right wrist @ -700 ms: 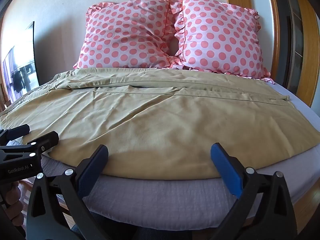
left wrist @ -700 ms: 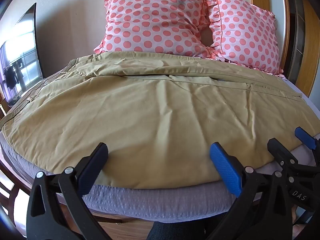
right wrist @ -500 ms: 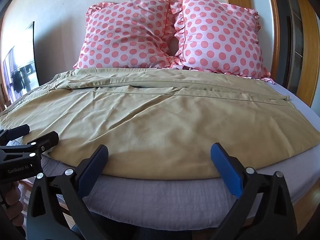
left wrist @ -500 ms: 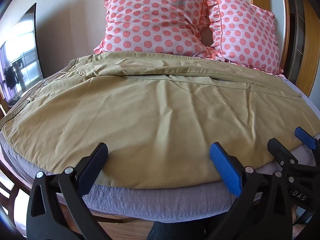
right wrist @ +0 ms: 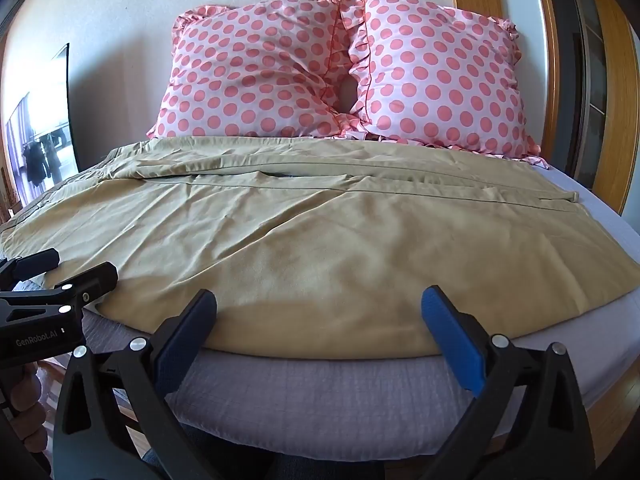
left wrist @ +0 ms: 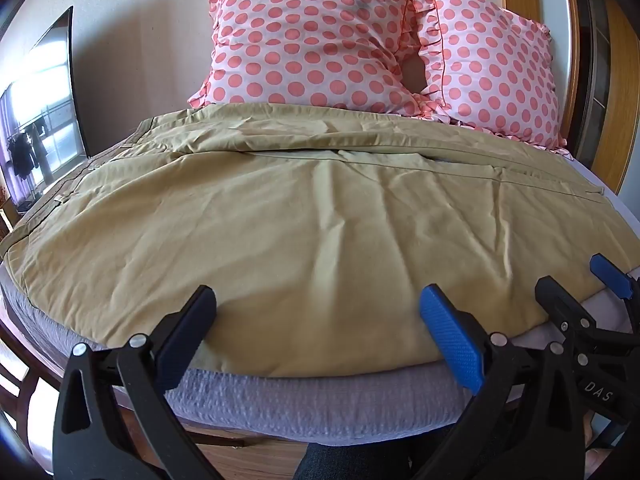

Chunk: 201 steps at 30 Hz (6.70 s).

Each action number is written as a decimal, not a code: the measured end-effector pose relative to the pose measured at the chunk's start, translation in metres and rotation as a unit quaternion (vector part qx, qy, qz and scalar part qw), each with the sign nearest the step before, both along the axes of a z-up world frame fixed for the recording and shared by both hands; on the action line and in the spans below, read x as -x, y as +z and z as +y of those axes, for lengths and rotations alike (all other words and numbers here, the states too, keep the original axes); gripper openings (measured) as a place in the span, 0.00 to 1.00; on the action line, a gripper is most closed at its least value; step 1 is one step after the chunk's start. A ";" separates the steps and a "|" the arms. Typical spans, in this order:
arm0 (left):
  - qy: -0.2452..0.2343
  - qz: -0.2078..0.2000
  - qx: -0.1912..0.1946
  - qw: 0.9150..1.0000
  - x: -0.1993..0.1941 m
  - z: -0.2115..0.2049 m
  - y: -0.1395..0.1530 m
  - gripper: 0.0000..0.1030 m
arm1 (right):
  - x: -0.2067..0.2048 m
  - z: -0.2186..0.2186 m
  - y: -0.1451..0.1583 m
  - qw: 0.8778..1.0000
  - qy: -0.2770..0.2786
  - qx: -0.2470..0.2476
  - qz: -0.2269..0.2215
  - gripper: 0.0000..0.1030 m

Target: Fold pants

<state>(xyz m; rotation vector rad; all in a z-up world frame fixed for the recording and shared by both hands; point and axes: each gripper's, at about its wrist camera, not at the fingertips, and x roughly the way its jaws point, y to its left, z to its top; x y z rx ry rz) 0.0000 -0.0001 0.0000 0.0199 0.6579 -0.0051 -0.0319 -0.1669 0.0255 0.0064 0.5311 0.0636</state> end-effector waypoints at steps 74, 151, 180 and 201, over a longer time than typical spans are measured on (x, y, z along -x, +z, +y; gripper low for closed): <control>0.000 0.003 -0.001 1.000 -0.001 0.000 0.000 0.98 | 0.005 -0.001 0.001 1.000 0.005 0.001 -0.009 0.99; 0.089 -0.016 0.243 0.966 -0.100 0.179 0.082 0.98 | -0.067 -0.299 -0.023 0.820 -0.263 -0.496 0.114 0.34; 0.175 0.185 0.132 0.958 -0.350 0.172 0.028 0.37 | -0.055 -0.304 -0.008 0.856 -0.199 -0.474 -0.049 0.04; 0.177 0.059 0.188 0.964 0.003 0.199 0.030 0.13 | 0.011 -0.320 -0.030 0.855 -0.268 -0.443 -0.046 0.04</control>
